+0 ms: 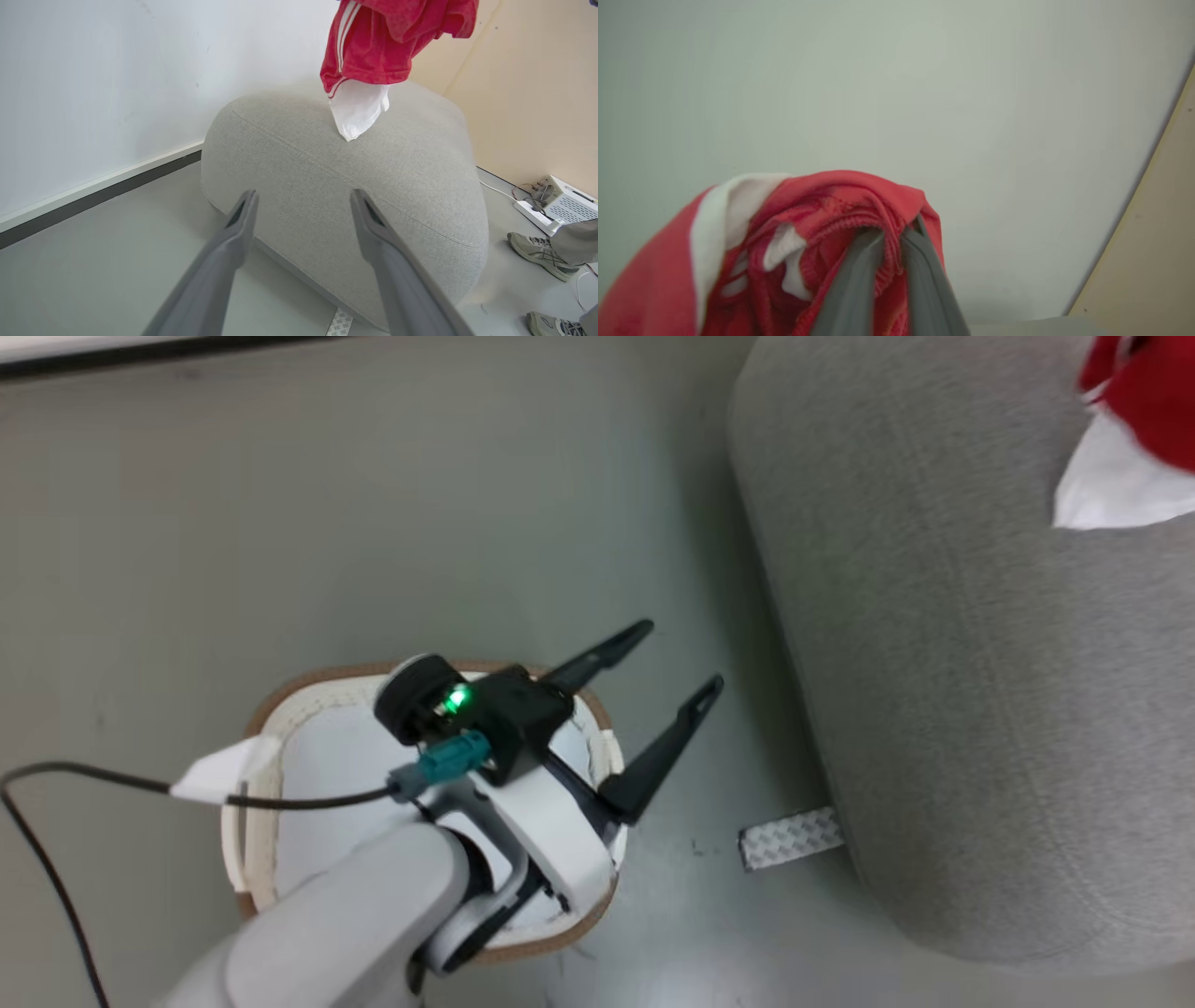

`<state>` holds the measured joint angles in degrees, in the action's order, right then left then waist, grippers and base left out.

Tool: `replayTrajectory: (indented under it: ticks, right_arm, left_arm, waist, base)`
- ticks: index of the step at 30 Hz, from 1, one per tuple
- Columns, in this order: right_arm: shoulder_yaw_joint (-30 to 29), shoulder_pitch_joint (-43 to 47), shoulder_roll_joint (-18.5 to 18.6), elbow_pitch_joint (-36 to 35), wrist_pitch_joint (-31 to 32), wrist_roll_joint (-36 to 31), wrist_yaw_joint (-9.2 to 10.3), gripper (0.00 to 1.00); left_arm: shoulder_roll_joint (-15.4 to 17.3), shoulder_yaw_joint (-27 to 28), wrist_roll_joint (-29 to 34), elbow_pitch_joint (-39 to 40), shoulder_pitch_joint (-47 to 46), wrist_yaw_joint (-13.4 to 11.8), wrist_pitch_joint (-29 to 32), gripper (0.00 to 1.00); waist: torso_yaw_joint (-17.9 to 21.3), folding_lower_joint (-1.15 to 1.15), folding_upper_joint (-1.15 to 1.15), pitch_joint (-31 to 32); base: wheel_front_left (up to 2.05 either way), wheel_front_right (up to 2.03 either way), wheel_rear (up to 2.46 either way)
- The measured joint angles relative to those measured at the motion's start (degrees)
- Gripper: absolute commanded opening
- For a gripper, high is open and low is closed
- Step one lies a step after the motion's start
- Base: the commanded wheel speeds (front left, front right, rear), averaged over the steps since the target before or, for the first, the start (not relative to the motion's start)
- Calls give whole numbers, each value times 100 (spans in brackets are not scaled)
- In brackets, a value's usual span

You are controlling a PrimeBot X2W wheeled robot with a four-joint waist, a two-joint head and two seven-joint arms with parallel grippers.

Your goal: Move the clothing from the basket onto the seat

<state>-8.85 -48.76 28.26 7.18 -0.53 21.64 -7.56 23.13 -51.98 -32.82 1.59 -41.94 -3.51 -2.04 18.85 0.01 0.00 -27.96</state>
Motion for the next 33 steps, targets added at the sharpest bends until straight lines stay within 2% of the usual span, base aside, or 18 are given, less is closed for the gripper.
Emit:
replayTrajectory:
  ticks: [5, 8, 11, 17, 18, 20, 21, 22, 23, 28, 33]
  right_arm:
    - [-530, -343, 527, 1032, 64, 55, 0, 0]
    - [-662, -402, 711, 1723, 48, -67, 1, 0]
    - [-642, -392, 704, 2393, 118, -207, 0, 0]
    - [-606, -274, 445, 3610, 218, -533, 1, 0]
    - [-589, -279, 432, 3757, 225, -584, 0, 3]
    - [-572, -290, 426, 4001, 258, -612, 0, 31]
    - [-553, -295, 427, 4108, 270, -636, 1, 42]
    - [-519, -305, 428, 4188, 264, -692, 1, 78]
    - [-479, -339, 425, 4266, 267, -739, 0, 100]
    - [-46, -448, 421, 4392, 326, -811, 1, 100]
    - [628, -351, 530, 4227, 481, -519, 0, 100]
  left_arm:
    - [193, 177, 14, 137, -176, -60, 53, 100]
    - [279, 227, 44, 216, -215, -79, 71, 100]
    - [337, 288, 47, 259, -259, -108, 86, 100]
    - [331, 290, 48, 276, -288, -113, 43, 100]
    - [324, 286, 48, 274, -289, -116, 36, 100]
    - [314, 282, 48, 247, -289, -118, -2, 100]
    - [314, 285, 48, 230, -288, -118, -10, 100]
    - [315, 287, 47, 204, -286, -119, -16, 100]
    - [315, 290, 45, 180, -279, -127, -49, 100]
    - [315, 296, -33, -3, -134, -144, -214, 100]
    - [265, 337, -188, -240, 158, -212, -415, 100]
  waist:
    - [-198, 0, 0, -474]
    - [-331, 1, 0, -729]
    - [-453, 1, 0, -954]
    - [-646, 1, 0, -1187]
    - [-661, 1, 0, -1196]
    - [-666, 0, 0, -1180]
    - [-664, 0, 0, -1155]
    - [-660, 0, 0, -1122]
    - [-653, 0, 0, -1080]
    - [-593, 0, 0, -738]
    - [-538, 0, -1, -178]
  base:
    - [0, 0, 0]
    - [0, 0, 0]
    - [0, 0, 0]
    - [0, 0, 0]
    - [0, 0, 0]
    - [0, 0, 0]
    - [0, 0, 0]
    - [0, 0, 0]
    - [0, 0, 0]
    - [0, 0, 0]
    - [0, 0, 0]
